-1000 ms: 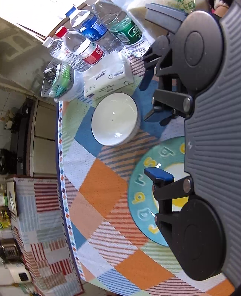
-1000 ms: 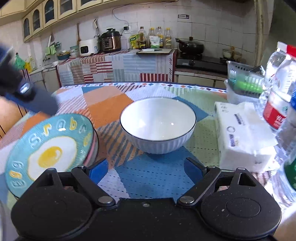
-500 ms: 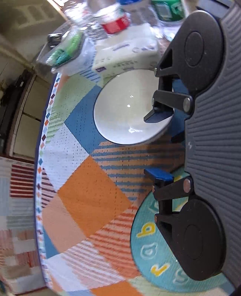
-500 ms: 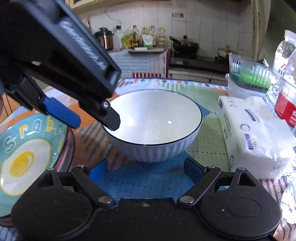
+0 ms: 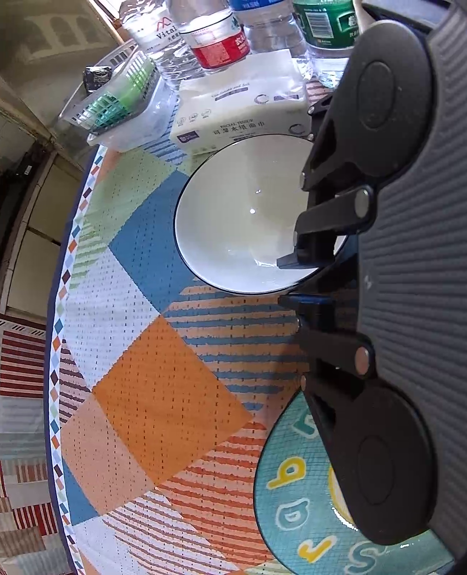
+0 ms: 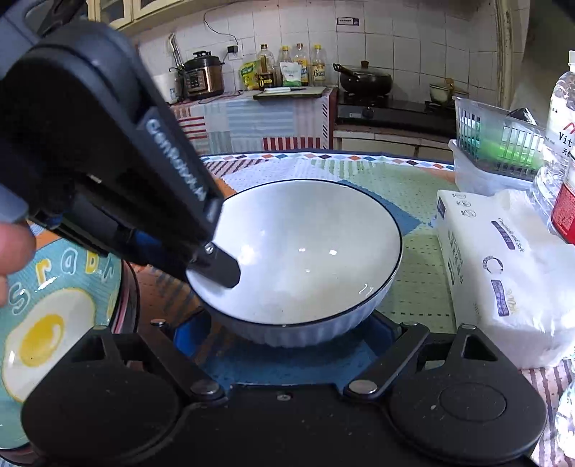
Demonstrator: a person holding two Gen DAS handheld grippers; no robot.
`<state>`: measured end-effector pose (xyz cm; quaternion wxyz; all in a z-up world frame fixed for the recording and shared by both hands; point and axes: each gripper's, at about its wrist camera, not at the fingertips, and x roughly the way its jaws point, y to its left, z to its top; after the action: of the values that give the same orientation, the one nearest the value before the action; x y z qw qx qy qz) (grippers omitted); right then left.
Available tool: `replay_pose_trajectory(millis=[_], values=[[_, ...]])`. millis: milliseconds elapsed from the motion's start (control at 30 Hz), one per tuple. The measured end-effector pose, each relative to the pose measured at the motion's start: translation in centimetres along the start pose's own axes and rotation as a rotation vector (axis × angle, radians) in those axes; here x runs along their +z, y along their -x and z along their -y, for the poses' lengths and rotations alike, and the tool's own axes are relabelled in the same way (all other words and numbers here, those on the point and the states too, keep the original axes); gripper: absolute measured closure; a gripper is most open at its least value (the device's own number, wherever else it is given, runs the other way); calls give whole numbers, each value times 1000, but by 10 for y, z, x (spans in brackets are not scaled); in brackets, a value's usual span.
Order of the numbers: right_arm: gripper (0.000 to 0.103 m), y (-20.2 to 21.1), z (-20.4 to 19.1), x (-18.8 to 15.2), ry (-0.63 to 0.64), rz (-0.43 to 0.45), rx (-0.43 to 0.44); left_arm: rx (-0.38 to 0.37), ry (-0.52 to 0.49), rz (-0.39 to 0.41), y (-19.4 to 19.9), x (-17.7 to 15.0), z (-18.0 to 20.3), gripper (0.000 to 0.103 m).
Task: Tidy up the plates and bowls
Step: 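Lift the third white bowl with both grippers toward the plate stack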
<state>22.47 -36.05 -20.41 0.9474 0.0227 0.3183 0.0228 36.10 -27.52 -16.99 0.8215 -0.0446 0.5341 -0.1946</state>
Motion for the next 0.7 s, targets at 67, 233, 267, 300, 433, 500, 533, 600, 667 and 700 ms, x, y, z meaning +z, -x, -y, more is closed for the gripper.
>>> replay_pose_trajectory(millis=[67, 233, 267, 300, 433, 500, 533, 600, 667, 700], values=[[14, 3, -2, 0, -2, -10, 1, 17, -31, -9, 2, -2, 3, 90], [14, 15, -12, -10, 21, 5, -8, 42, -67, -46, 11, -12, 7, 90], [14, 17, -13, -11, 26, 9, -11, 42, -68, -51, 14, -13, 6, 90], [14, 21, -15, -12, 28, 15, -13, 38, -65, -56, 17, -15, 6, 90], [14, 35, -22, -17, 36, 25, -9, 44, -78, -66, 31, -27, 7, 90], [14, 42, -27, -19, 48, 27, -15, 45, -81, -69, 37, -34, 8, 90], [14, 45, -29, -17, 48, 17, -26, 45, -73, -67, 41, -37, 9, 91], [14, 57, -34, -17, 39, 12, -43, 51, -73, -46, 51, -43, 12, 91], [14, 68, -38, -16, 54, 25, -59, 41, -79, -32, 61, -47, 14, 91], [14, 73, -40, -14, 56, 33, -65, 39, -90, -22, 67, -49, 16, 91]])
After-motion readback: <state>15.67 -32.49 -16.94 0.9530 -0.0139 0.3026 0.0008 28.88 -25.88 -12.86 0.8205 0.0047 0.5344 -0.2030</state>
